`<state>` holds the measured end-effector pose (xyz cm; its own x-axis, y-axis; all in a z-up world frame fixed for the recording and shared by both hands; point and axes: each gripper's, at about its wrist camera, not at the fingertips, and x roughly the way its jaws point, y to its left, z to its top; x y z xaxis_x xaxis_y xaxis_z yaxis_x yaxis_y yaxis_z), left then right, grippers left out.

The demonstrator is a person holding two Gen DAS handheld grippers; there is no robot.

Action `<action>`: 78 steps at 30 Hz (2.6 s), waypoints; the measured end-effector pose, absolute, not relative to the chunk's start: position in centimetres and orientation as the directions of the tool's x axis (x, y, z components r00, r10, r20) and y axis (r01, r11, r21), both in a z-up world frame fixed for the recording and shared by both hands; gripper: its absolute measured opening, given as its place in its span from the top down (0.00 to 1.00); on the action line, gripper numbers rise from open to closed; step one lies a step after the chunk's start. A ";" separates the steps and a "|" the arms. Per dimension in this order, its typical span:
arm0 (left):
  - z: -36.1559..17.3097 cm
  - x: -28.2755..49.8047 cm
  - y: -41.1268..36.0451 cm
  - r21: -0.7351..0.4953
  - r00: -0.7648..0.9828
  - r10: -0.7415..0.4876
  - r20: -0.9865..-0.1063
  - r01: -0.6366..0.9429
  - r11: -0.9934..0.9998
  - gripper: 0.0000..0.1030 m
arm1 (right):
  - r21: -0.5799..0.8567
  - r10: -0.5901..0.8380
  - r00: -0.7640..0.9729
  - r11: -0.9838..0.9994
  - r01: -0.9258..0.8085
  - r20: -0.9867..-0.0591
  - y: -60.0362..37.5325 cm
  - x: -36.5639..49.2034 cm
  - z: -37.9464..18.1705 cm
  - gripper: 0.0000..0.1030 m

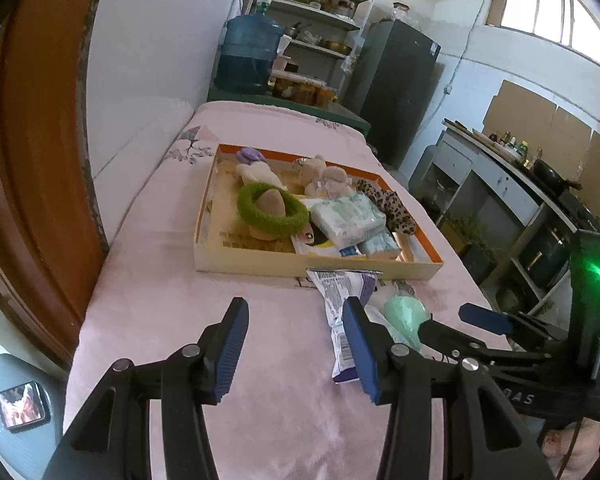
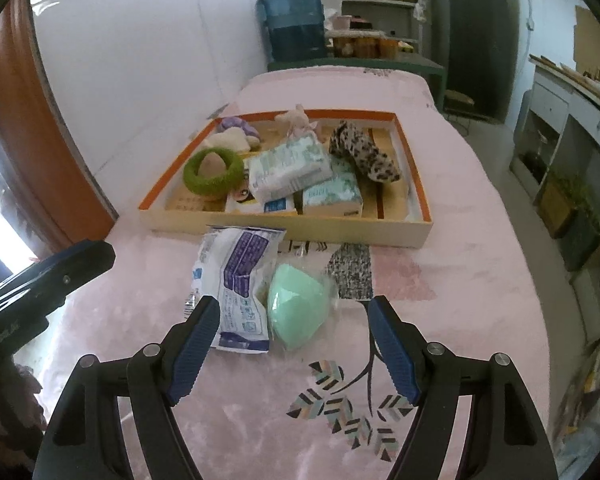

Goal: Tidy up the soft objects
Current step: 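Withdraw both open tools from the tray toward the snack bag and sponge, then grasp the wrapped mint-green sponge with right gripper while left gripper grasps the white-blue snack bag, then lift the snack bag and sponge up and carry them over the tray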

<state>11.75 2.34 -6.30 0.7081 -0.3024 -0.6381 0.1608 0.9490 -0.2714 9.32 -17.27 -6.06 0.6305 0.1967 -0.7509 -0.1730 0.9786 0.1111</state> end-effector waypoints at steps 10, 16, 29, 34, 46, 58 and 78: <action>-7.5 12.3 1.8 -0.269 0.690 -0.306 -0.656 0.166 0.949 0.53 | 0.144 0.193 0.614 0.981 -0.129 -0.766 -18.0 11.4 -8.0 0.25; -8.1 12.7 1.4 -0.268 0.679 -0.306 -0.668 0.165 0.949 0.53 | 0.174 0.220 0.597 0.975 -0.135 -0.772 -18.0 12.3 -8.8 0.25; -8.9 13.5 0.6 -0.273 0.659 -0.325 -0.678 0.185 0.944 0.53 | 0.243 0.269 0.557 0.962 -0.122 -0.786 -18.5 13.6 -10.4 0.57; -9.3 14.0 -0.2 -0.288 0.644 -0.345 -0.683 0.197 0.937 0.53 | 0.233 0.260 0.566 0.965 -0.122 -0.782 -18.7 13.3 -10.2 0.58; -11.5 16.3 -3.7 -0.367 0.598 -0.409 -0.690 0.198 0.909 0.53 | 0.225 0.225 0.591 0.971 -0.075 -0.775 -21.4 12.2 -9.6 0.58; -13.2 17.3 -4.3 -0.376 0.578 -0.405 -0.708 0.177 0.910 0.50 | 0.246 0.248 0.588 0.965 -0.085 -0.770 -22.0 12.1 -10.0 0.58; -11.9 16.2 -4.0 -0.399 0.607 -0.441 -0.661 0.214 0.892 0.73 | 0.249 0.259 0.594 0.963 -0.100 -0.761 -21.4 11.8 -9.5 0.58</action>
